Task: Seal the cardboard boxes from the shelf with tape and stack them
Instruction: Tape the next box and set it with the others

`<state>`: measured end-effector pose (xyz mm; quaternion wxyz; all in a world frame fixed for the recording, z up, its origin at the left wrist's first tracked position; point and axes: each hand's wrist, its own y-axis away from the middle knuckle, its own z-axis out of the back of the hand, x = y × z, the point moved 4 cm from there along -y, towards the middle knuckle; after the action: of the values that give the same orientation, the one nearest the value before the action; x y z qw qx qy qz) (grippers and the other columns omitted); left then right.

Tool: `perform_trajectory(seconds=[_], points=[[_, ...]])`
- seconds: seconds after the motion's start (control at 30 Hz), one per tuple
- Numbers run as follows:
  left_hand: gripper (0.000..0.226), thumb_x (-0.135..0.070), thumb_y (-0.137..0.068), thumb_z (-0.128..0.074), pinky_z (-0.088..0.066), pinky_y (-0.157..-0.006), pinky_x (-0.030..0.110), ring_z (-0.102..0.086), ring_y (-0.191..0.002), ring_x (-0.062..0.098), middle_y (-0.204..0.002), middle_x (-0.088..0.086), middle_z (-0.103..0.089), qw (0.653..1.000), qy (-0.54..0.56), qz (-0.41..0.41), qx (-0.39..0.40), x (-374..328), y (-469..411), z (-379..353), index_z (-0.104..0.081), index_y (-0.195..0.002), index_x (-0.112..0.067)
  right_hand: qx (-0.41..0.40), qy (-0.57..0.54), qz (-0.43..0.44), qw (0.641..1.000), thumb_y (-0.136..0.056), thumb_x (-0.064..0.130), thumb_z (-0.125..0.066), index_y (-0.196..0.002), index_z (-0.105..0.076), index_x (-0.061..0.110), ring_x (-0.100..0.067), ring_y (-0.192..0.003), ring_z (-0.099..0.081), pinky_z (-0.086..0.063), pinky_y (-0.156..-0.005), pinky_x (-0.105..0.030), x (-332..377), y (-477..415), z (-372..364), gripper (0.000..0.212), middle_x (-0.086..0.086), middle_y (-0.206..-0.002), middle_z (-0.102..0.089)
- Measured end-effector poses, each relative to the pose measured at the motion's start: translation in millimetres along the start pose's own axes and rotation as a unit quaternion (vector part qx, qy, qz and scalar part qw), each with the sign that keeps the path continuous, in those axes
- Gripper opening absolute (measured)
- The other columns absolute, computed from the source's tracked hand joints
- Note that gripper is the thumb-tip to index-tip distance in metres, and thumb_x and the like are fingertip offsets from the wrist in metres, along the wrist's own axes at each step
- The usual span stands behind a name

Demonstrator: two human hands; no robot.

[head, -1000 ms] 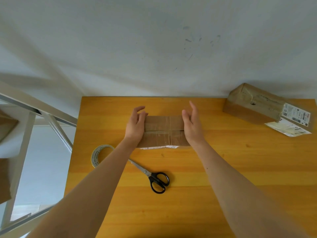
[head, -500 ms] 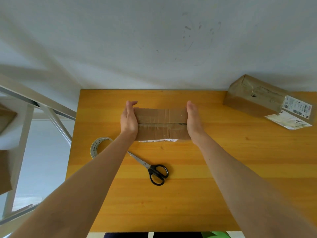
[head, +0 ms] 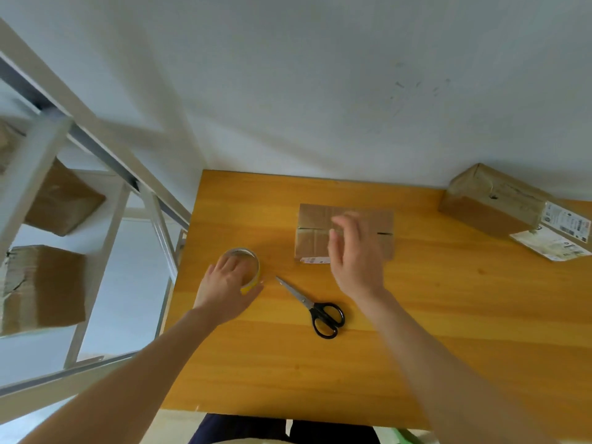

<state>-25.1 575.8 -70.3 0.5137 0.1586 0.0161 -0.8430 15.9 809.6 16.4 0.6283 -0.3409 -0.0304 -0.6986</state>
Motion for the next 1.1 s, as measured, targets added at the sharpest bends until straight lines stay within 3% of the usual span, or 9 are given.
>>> perform_trajectory(seconds=[0.1, 0.2, 0.33, 0.43, 0.5, 0.6, 0.87, 0.97, 1.1], points=[[0.032, -0.035, -0.093, -0.057, -0.028, -0.104, 0.032, -0.037, -0.131, 0.021, -0.129, 0.000, -0.053, 0.995, -0.058, -0.003, 0.077, 13.7, 10.2, -20.3, -0.062, -0.120, -0.018, 0.072, -0.050, 0.074, 0.993, -0.094, 0.001, -0.049, -0.103, -0.062, -0.005, -0.026, -0.075, -0.059, -0.050, -0.060, -0.034, 39.6, 25.4, -19.9, 0.017, -0.015, -0.097, -0.061], [0.025, -0.022, -0.095, -0.053, -0.024, -0.106, 0.028, -0.043, -0.126, 0.019, -0.122, -0.002, -0.060, 0.998, -0.033, -0.015, 0.056, 17.7, 11.3, -19.0, -0.065, -0.116, -0.020, 0.118, -0.077, 0.045, 0.989, -0.097, 0.006, -0.044, -0.107, -0.062, -0.003, -0.023, -0.067, -0.058, -0.047, -0.051, -0.034, 60.3, 39.5, -36.3, 0.023, -0.013, -0.096, -0.062], [0.017, -0.016, -0.090, -0.064, -0.043, -0.086, 0.032, -0.061, -0.097, 0.024, -0.099, 0.003, -0.071, 0.990, 0.138, 0.017, -0.008, 20.0, 11.6, 2.4, -0.073, -0.104, -0.015, 0.164, -0.084, -0.043, 0.982, -0.100, 0.007, -0.046, -0.121, -0.057, 0.000, -0.025, -0.087, -0.063, -0.051, -0.070, -0.038, 63.3, 48.2, -59.6, 0.024, -0.011, -0.113, -0.061], [0.013, -0.013, -0.082, -0.074, -0.050, -0.070, 0.028, -0.064, -0.084, 0.016, -0.085, -0.006, -0.070, 0.947, 0.308, 0.079, -0.043, 20.7, 13.2, 18.0, -0.076, -0.095, -0.012, 0.186, -0.093, -0.129, 0.970, -0.103, 0.019, -0.046, -0.135, -0.049, 0.008, -0.019, -0.109, -0.058, -0.048, -0.087, -0.031, 60.5, 50.2, -75.0, 0.035, -0.005, -0.130, -0.054], [0.014, -0.012, -0.079, -0.076, -0.048, -0.068, 0.018, -0.062, -0.081, 0.010, -0.080, -0.014, -0.066, 0.926, 0.363, 0.089, -0.048, 18.7, 11.5, 24.5, -0.077, -0.093, -0.013, 0.174, -0.145, -0.214, 0.950, -0.101, 0.025, -0.050, -0.137, -0.049, 0.009, -0.014, -0.115, -0.055, -0.048, -0.092, -0.026, 61.2, 46.7, -80.9, 0.039, -0.003, -0.132, -0.054], [0.015, -0.011, -0.077, -0.078, -0.045, -0.066, 0.009, -0.061, -0.080, 0.007, -0.080, -0.011, -0.066, 0.915, 0.388, 0.083, -0.066, 14.6, 7.2, 35.1, -0.077, -0.091, -0.009, 0.114, -0.203, -0.279, 0.932, -0.097, 0.022, -0.058, -0.129, -0.058, 0.003, -0.013, -0.107, -0.060, -0.047, -0.084, -0.014, 63.9, 37.7, -81.6, 0.036, -0.008, -0.122, -0.064], [0.014, -0.012, -0.079, -0.076, -0.048, -0.067, 0.019, -0.063, -0.082, 0.012, -0.084, -0.002, -0.069, 0.900, 0.425, 0.068, -0.067, 5.8, 1.1, 52.1, -0.076, -0.092, -0.007, -0.009, -0.151, -0.193, 0.969, -0.089, 0.007, -0.069, -0.103, -0.073, 0.003, -0.018, -0.085, -0.067, -0.054, -0.075, -0.024, 77.2, 23.1, -58.7, 0.016, -0.008, -0.096, -0.072], [0.014, -0.011, -0.077, -0.077, -0.048, -0.068, 0.015, -0.063, -0.080, 0.009, -0.082, -0.004, -0.069, 0.898, 0.430, 0.053, -0.069, 2.7, -0.9, 56.5, -0.077, -0.091, -0.006, -0.023, -0.148, -0.186, 0.971, -0.088, 0.011, -0.071, -0.099, -0.075, 0.005, -0.016, -0.083, -0.066, -0.054, -0.073, -0.027, 77.2, 19.4, -52.3, 0.013, -0.006, -0.095, -0.072], [0.012, -0.009, -0.078, -0.076, -0.049, -0.069, 0.023, -0.061, -0.079, 0.012, -0.080, -0.003, -0.068, 0.898, 0.433, 0.043, -0.061, 2.6, -4.6, 61.3, -0.076, -0.089, -0.004, -0.005, -0.166, -0.195, 0.967, -0.087, 0.013, -0.072, -0.098, -0.075, 0.007, -0.013, -0.083, -0.062, -0.052, -0.073, -0.024, 76.3, 14.1, -50.5, 0.012, -0.003, -0.096, -0.069]])
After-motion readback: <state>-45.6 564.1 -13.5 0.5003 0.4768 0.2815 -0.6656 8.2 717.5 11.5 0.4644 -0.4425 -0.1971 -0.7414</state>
